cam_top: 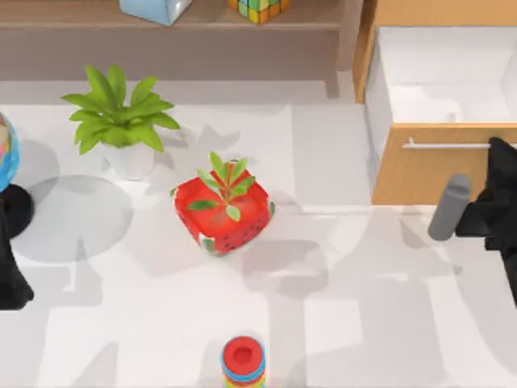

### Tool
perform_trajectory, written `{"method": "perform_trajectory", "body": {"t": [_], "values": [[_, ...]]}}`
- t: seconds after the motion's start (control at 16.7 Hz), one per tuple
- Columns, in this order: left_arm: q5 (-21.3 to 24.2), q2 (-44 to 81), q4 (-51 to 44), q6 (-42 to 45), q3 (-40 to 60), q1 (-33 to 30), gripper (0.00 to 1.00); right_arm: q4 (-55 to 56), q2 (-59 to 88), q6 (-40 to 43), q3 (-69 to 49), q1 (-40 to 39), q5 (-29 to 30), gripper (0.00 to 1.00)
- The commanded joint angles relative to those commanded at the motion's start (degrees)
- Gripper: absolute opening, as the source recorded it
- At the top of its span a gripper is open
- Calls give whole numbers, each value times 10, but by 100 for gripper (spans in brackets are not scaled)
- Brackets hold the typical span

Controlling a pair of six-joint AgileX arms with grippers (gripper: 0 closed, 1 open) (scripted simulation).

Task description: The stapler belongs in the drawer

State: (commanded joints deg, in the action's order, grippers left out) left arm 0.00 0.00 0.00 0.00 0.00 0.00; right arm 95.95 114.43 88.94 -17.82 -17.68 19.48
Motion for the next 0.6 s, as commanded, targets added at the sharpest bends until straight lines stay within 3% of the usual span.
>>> {"method": "perform_trajectory", "body": {"t": [0.6], "values": [[0,0,0,0,0,0,100,-96,43,1,-140,39,-39,0]]}}
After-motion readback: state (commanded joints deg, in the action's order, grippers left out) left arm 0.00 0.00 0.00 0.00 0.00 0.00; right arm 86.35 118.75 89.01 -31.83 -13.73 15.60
